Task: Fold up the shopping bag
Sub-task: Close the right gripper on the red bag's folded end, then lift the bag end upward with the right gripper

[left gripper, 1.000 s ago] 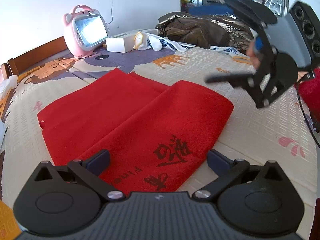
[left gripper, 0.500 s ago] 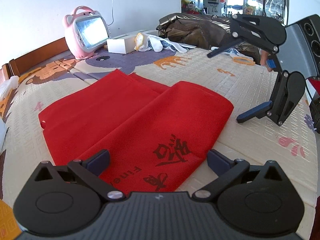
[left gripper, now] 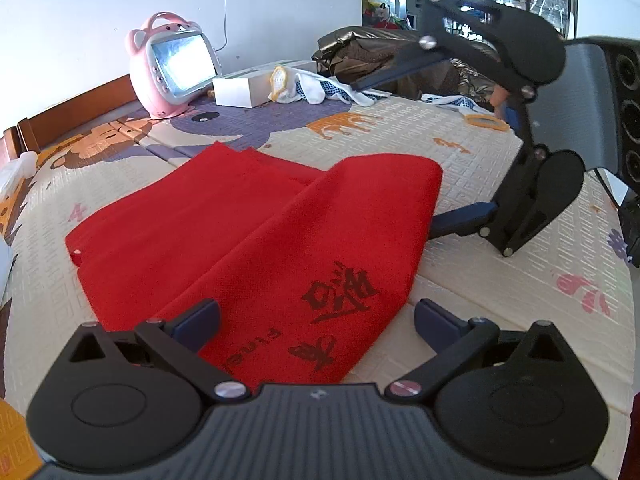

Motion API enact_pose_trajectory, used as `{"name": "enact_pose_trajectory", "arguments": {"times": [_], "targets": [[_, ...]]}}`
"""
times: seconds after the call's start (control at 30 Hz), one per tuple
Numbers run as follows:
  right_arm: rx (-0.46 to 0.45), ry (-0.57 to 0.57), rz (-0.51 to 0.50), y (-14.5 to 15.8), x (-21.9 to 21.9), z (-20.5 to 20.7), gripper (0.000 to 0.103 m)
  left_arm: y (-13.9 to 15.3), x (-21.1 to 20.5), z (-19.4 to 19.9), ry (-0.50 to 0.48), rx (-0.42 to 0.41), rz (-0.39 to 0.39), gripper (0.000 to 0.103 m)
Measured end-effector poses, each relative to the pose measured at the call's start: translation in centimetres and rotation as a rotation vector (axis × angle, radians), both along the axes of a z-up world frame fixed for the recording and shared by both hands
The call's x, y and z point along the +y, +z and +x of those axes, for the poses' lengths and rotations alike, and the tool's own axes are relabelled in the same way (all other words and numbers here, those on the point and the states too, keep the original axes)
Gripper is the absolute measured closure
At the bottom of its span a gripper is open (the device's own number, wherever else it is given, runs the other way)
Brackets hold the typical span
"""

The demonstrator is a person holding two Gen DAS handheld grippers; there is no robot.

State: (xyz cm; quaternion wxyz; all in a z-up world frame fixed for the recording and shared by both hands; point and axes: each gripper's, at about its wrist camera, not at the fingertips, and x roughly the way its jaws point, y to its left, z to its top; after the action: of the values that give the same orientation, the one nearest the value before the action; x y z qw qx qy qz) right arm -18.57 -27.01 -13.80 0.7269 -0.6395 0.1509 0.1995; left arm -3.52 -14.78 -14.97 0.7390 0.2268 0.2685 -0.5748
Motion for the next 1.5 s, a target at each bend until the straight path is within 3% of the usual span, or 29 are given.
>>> {"name": "enact_pose_trajectory", "arguments": {"times": [0.1, 0.27, 0.33, 0.6, 0.67, 0.73, 0.93, 1.03, 1.13, 1.2, 1.3, 1.43, 1.5], "targets": [[0.074, -0.011, -0.008, 0.4, -0.6, -0.5, 0.014, 0.0, 0.0, 0.0, -0.001, 0.001, 0.000, 0.000], [0.106, -0.049, -0.122, 0.5, -1.1, -0.8, 0.007, 0.0, 0.0, 0.1, -0.004, 0.004, 0.000, 0.000], [0.087, -0.023, -0.146, 0.3, -0.9, -0.9, 0.001, 0.0, 0.0, 0.1, -0.004, 0.003, 0.000, 0.000], [-0.108, 0.096, -0.175, -1.1, -0.7, -1.2, 0.000, 0.0, 0.0, 0.1, -0.004, 0.004, 0.000, 0.000], [-0.039, 0.080, -0.165, -1.1, -0.6, -1.0, 0.012, 0.0, 0.0, 0.0, -0.005, 0.003, -0.001, 0.000], [0.013, 0.054, -0.144, -0.8, -0.6, -0.7, 0.015, 0.0, 0.0, 0.0, -0.006, 0.002, -0.001, 0.000], [0.069, 0.013, -0.186, -1.9, -0.8, 0.3, 0.048, 0.0, 0.0, -0.1, -0.010, 0.001, -0.002, 0.000], [0.114, -0.026, -0.171, -2.9, -0.9, 1.1, 0.090, 0.0, 0.0, -0.1, -0.010, 0.001, -0.002, 0.000], [0.113, -0.037, -0.130, -3.4, -1.3, 1.2, 0.092, 0.1, 0.2, -0.2, -0.012, -0.002, -0.006, 0.000], [0.123, -0.046, -0.094, -3.2, -1.4, 0.6, 0.093, 0.3, 0.5, -0.6, -0.011, -0.032, -0.020, 0.000], [0.125, -0.044, -0.083, -3.3, -1.6, -0.7, 0.093, 1.1, 1.4, -2.2, 0.007, -0.168, -0.049, 0.000], [0.127, -0.044, -0.077, -2.9, -1.8, -3.3, 0.093, 1.8, 1.2, -3.6, 0.052, -0.363, 0.033, 0.000], [0.145, -0.051, -0.055, -2.1, -1.3, -1.5, 0.093, 2.7, 1.4, -4.2, 0.054, -0.448, 0.050, 0.000]]}}
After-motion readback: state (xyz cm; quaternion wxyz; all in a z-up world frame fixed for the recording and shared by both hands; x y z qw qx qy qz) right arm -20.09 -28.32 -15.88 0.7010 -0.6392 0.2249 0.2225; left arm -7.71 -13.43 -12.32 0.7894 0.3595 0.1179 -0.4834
